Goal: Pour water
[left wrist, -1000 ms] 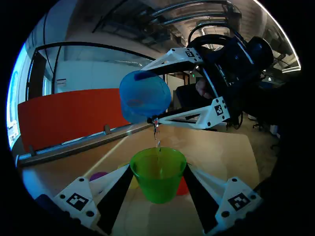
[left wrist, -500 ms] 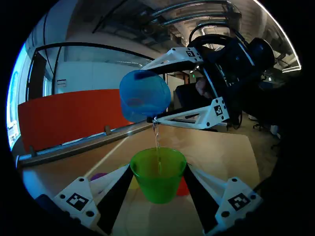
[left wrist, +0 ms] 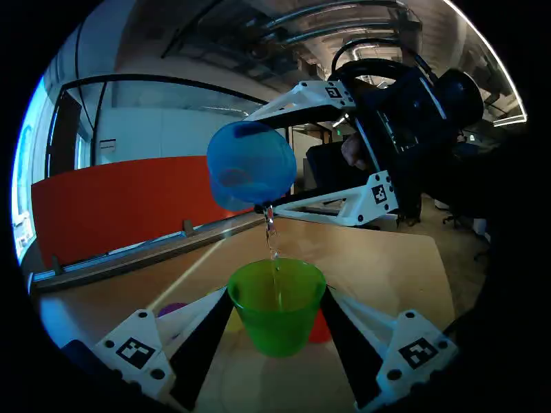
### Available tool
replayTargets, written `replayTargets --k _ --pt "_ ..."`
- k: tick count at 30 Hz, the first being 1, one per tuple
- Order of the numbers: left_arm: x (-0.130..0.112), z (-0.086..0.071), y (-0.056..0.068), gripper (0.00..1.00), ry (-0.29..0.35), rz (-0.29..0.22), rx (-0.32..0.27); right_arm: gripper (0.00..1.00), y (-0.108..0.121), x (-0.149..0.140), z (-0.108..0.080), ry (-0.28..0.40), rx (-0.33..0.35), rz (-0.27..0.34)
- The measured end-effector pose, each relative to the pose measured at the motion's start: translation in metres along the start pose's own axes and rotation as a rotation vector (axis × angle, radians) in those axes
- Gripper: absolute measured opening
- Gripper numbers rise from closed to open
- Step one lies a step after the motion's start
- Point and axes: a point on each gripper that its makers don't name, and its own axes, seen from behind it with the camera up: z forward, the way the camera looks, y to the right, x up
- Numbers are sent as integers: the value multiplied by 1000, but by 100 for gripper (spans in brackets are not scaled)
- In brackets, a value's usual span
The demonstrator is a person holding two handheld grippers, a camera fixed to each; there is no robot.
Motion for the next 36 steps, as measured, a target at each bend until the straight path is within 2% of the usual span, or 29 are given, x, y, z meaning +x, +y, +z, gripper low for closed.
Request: replayTargets --k 36 --pt "1 -1 -6 87 6 -5 21 91 3 5 3 7 -4 -46"
